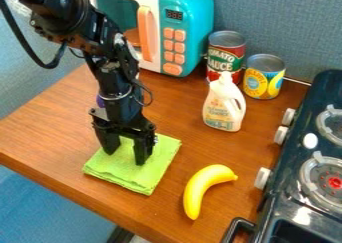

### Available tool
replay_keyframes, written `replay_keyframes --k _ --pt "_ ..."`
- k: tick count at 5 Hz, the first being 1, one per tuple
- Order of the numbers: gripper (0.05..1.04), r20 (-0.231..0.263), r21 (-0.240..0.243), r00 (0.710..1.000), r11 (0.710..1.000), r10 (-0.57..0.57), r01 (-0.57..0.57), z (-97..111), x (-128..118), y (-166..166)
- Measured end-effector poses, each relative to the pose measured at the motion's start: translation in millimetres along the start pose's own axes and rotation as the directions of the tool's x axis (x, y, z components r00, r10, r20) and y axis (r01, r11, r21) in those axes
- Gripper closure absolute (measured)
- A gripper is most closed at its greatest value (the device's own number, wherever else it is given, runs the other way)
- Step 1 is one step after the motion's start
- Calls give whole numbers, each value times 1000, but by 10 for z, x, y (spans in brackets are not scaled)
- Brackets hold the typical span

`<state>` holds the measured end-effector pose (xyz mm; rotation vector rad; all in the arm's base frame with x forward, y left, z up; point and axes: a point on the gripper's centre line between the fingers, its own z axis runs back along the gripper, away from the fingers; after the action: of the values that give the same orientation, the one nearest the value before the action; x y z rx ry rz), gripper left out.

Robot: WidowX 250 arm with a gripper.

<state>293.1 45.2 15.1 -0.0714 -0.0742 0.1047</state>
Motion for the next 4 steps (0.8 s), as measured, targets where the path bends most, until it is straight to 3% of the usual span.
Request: replay_keyframes --k 1,2,3,4 --pt "83 -30 24 1000 1000 9 -8 28 -29 216" --pt "83 -90 92 994 994 69 -61 92 -219 755" --pt "83 -120 143 986 985 116 -98 197 -373 1161" --pt "83 -82 163 984 976 158 -143 368 -346 1487"
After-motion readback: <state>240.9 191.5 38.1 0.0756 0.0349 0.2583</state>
